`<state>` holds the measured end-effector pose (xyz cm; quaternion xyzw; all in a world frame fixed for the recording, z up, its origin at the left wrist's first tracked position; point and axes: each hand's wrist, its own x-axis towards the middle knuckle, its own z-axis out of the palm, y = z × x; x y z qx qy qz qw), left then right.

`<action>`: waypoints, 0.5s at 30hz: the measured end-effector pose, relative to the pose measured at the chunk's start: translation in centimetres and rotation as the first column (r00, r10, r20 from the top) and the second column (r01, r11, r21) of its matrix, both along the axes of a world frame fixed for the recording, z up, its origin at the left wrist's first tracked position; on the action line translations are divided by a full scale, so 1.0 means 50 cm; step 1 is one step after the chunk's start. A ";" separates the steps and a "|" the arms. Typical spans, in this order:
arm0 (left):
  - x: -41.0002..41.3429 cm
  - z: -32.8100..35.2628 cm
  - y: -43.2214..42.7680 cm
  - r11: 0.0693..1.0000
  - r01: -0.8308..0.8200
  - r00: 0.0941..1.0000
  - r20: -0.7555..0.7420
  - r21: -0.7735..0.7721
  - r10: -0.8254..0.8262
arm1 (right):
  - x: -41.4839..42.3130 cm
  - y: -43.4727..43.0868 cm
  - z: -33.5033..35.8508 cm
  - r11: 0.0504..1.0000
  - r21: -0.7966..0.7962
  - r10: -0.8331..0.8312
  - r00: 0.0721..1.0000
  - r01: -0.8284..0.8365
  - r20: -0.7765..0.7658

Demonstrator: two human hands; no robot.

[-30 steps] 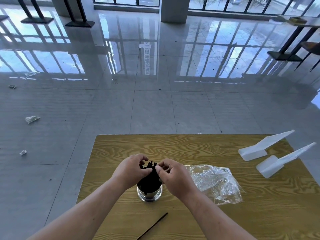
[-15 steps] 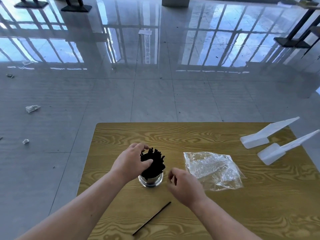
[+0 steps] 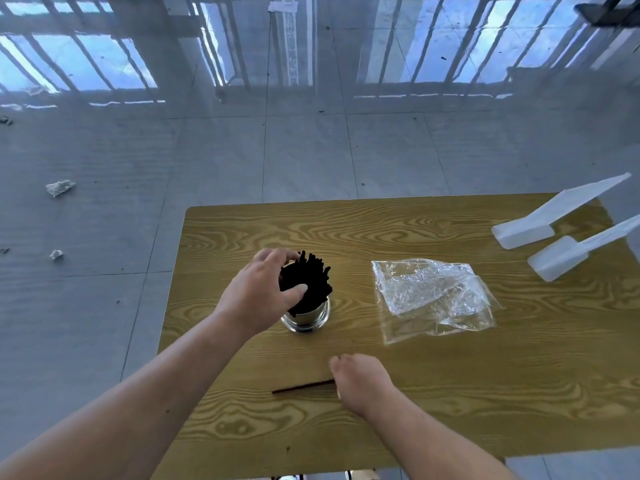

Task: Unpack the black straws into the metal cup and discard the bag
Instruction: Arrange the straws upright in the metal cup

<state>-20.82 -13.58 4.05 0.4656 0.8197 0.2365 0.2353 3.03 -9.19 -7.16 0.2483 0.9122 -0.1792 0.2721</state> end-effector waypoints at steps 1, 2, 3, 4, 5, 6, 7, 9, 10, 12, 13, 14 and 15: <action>-0.001 0.001 0.000 1.000 -0.001 1.000 0.003 -0.005 0.001 | 0.004 0.008 0.004 1.000 0.002 -0.029 1.000 0.029 0.001; -0.003 0.002 0.001 1.000 -0.001 1.000 0.007 -0.013 0.001 | 0.010 0.019 0.009 0.998 0.008 -0.057 0.998 0.057 0.003; -0.004 0.003 0.001 1.000 -0.001 1.000 0.013 -0.022 0.002 | 0.021 0.031 0.015 0.997 0.017 -0.082 0.997 0.082 0.002; -0.006 0.005 0.002 1.000 -0.002 1.000 0.021 -0.029 0.003 | 0.034 0.044 0.024 0.993 0.029 -0.112 0.994 0.112 0.002; -0.008 0.006 0.004 0.999 -0.006 0.999 0.032 -0.034 0.007 | 0.049 0.057 0.037 0.987 0.037 -0.157 0.988 0.158 -0.004; -0.009 0.008 0.005 0.999 -0.012 0.999 0.046 -0.041 0.014 | 0.064 0.071 0.056 0.974 0.036 -0.223 0.974 0.224 -0.027; -0.011 0.009 0.007 0.999 -0.018 0.998 0.059 -0.051 0.021 | 0.075 0.086 0.077 0.951 0.024 -0.307 0.948 0.310 -0.081; -0.014 0.011 0.009 0.997 -0.022 0.997 0.073 -0.073 0.027 | 0.082 0.120 0.135 0.870 -0.042 -0.486 0.840 0.491 -0.242; -0.015 0.012 0.010 0.996 -0.021 0.997 0.075 -0.082 0.027 | 0.076 0.140 0.170 0.820 -0.092 -0.560 0.759 0.565 -0.332; -0.015 0.011 0.012 0.995 -0.012 0.998 0.065 -0.097 0.018 | 0.050 0.176 0.243 0.738 -0.182 -0.640 0.588 0.650 -0.494; -0.015 0.012 0.012 0.995 -0.007 0.998 0.054 -0.103 0.012 | 0.030 0.189 0.281 0.716 -0.241 -0.657 0.516 0.656 -0.550; -0.016 0.012 0.013 0.994 -0.005 0.999 0.044 -0.107 0.010 | 0.006 0.197 0.317 0.713 -0.308 -0.663 0.463 0.630 -0.588; -0.017 0.013 0.012 0.994 -0.008 0.999 0.038 -0.107 0.012 | -0.019 0.201 0.347 0.724 -0.374 -0.662 0.433 0.580 -0.611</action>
